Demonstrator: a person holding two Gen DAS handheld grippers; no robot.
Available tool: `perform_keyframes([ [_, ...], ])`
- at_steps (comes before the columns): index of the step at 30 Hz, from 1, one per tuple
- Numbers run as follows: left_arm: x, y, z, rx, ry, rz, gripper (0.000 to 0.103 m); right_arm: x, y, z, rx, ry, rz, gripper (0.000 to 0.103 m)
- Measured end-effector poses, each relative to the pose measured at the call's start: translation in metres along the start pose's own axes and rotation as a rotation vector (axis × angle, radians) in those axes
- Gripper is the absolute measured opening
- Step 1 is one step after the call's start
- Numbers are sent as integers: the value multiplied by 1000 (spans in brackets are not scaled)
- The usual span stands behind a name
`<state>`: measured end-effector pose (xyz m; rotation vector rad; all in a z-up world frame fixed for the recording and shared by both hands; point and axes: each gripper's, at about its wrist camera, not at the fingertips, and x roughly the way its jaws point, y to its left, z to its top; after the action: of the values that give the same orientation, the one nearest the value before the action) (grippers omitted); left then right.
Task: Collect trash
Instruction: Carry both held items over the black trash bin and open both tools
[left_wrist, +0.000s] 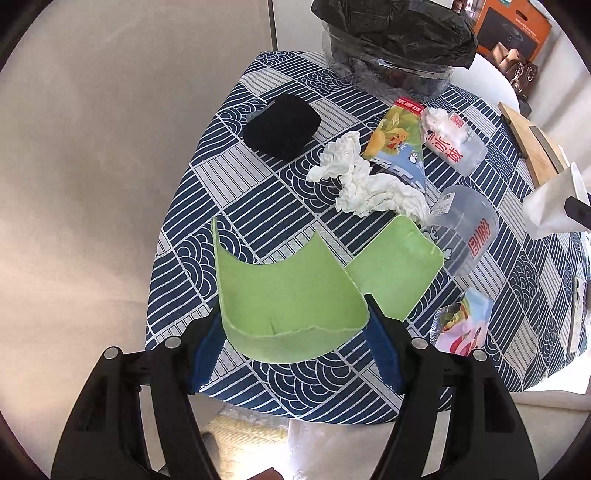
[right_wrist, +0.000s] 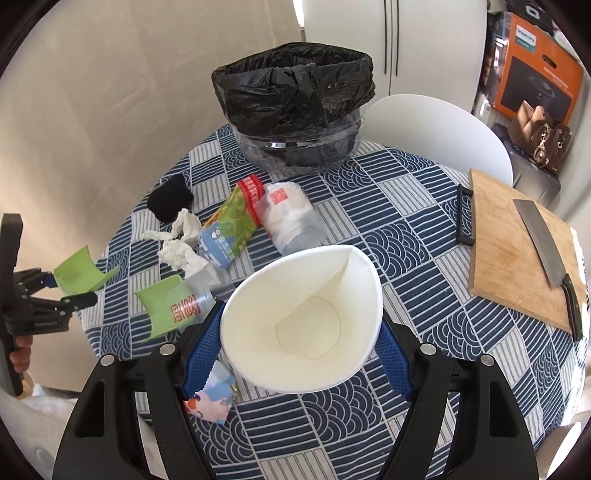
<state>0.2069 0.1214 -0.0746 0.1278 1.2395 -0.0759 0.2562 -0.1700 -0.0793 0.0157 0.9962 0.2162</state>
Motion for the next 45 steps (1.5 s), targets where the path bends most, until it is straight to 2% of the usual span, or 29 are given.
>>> perform_keyframes([
  [5,-16,-4,15,49,-37,8,70,-11,-9,8,24,-29,-6,71],
  [10,-24,-6,45,112,-35,0,70,-24,-20,24,57,-67,-48,71],
  [21,-45,-4,133,261,-119,-37,70,-55,-40,76,112,-149,-216,71],
  [24,-52,-2,157,294,-156,-63,70,-59,-41,93,141,-176,-228,71],
  [25,-55,-1,165,301,-178,-67,70,-60,-42,100,149,-185,-226,71],
  [28,-63,0,192,320,-233,-85,70,-65,-45,120,197,-227,-147,71],
  [36,-78,-11,255,383,-351,-149,70,-66,-32,179,210,-333,-150,71],
  [45,-79,-36,311,455,-442,-219,69,-39,-19,237,171,-372,-95,71],
])
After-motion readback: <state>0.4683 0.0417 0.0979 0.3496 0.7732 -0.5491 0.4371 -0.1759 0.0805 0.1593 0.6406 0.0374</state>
